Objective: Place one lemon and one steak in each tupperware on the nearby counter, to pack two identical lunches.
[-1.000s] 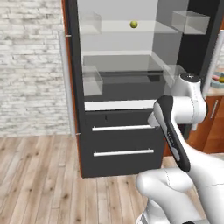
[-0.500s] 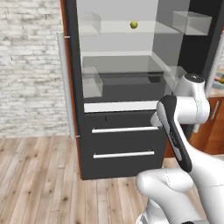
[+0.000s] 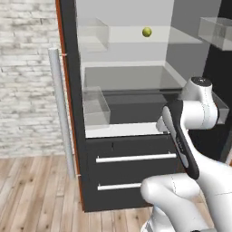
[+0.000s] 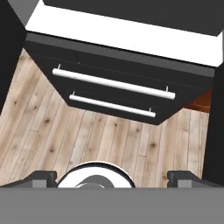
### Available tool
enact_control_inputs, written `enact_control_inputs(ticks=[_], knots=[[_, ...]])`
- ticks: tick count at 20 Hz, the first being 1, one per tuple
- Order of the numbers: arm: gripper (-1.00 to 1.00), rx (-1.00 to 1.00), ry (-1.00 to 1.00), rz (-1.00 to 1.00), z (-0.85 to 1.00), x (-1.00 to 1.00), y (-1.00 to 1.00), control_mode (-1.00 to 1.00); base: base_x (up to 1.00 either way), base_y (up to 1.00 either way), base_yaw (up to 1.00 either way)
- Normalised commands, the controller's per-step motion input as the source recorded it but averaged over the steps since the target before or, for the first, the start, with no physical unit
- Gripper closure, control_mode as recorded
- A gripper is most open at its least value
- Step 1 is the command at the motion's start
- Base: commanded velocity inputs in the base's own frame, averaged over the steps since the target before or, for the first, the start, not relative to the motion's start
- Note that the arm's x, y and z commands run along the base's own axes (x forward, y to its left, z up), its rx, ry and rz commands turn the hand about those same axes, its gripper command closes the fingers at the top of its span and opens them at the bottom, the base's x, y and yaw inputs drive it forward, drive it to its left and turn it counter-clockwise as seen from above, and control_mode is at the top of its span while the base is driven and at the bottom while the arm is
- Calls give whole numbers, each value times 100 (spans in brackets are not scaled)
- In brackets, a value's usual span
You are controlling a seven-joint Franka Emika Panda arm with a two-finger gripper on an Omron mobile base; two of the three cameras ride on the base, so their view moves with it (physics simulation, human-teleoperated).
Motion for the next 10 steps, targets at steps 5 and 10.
enact_control_inputs(ticks=[5, 10], knots=[[-100, 0, 0, 0, 0, 0, 0, 100, 93, 0, -3], [-100, 0, 0, 0, 0, 0, 0, 100, 72, 0, -6]])
